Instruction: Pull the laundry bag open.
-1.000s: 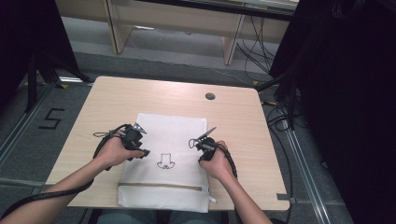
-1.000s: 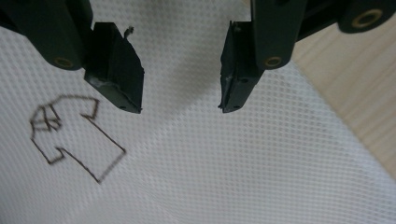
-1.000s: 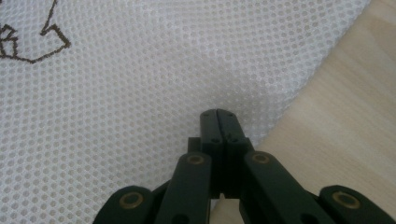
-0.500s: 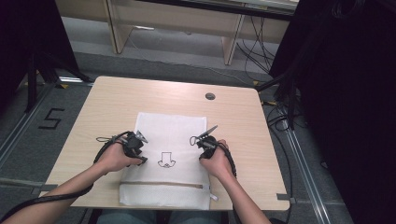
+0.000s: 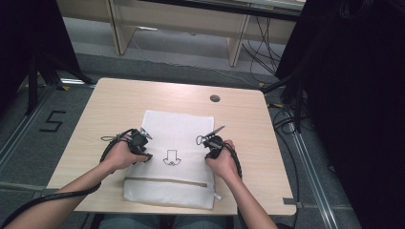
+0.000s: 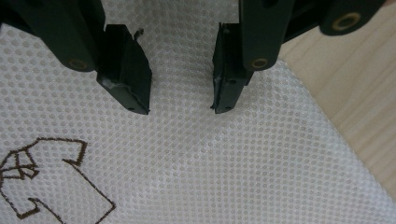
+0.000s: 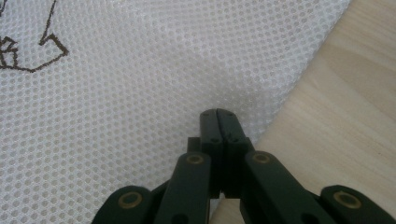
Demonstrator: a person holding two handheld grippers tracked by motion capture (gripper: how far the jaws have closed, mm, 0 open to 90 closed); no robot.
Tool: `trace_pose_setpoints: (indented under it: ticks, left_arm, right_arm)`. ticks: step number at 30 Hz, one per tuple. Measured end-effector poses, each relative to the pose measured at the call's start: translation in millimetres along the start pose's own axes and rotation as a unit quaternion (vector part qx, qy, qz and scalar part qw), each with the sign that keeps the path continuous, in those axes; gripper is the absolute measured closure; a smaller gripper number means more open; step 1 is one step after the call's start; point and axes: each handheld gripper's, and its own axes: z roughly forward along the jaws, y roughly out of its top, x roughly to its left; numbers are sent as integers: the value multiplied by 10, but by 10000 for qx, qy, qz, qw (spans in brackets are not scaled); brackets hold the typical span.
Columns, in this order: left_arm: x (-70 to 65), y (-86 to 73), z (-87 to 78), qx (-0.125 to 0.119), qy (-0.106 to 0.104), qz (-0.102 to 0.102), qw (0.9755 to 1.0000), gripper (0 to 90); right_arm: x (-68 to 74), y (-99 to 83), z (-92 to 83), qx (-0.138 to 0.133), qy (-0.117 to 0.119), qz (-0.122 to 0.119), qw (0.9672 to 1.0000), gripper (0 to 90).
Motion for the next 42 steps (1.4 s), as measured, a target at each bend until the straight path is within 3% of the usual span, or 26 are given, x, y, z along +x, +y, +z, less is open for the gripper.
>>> trace_pose_setpoints:
  ticks: [2, 4, 8, 9, 12, 14, 15, 19, 21, 24, 28, 30, 36, 42]
  left_arm:
    - [4, 8, 7, -39, 29, -47, 10000, 562]
    - [16, 17, 13, -33, 46, -30, 10000, 561]
    - [19, 39, 22, -22, 79, -24, 10000, 561]
    - [22, 43, 22, -11, 86, -5, 10000, 560]
    - [35, 57, 31, -11, 98, -8, 10000, 560]
    - [36, 66, 34, -14, 110, -22, 9999, 559]
    - [38, 68, 35, -8, 112, -25, 9999, 557]
    - [46, 70, 49, -71, 137, -74, 9999, 545]
    - [44, 67, 45, -77, 162, -38, 9998, 536]
    - [13, 51, 42, -284, 228, -6, 9993, 524]
    - [-16, 14, -65, -529, 74, 190, 9984, 487]
    - [-20, -11, -126, -650, 34, 323, 9974, 459]
    - [-50, -186, -367, -1161, -194, 190, 9929, 412]
    - [-127, -369, -510, -1503, -322, 44, 9881, 365]
  right_arm:
    - [-13, 6, 5, -17, 11, -22, 10000, 900]
    - [-24, 7, 12, -48, -36, -191, 9998, 900]
    - [-35, 6, 24, -64, -65, -195, 9998, 900]
    - [11, 13, -4, 59, -76, 48, 9999, 900]
    - [-11, 12, 6, -32, -41, -94, 9999, 900]
    - [-13, 30, 8, 1, -52, -13, 10000, 900]
    - [-38, 28, 17, -59, -51, -153, 9999, 900]
    - [-16, 48, 7, 34, -36, 48, 10000, 900]
    - [-37, 37, 14, -28, -34, -103, 9999, 899]
    - [-53, 25, 13, -246, -4, -285, 9993, 801]
    - [-29, -52, -73, -601, 29, -436, 9972, 748]
    - [-14, -96, -147, -650, 83, -466, 9968, 705]
    - [-49, -330, -341, -962, 313, -750, 9920, 606]
    - [-129, -625, -493, -1161, 313, -628, 9908, 554]
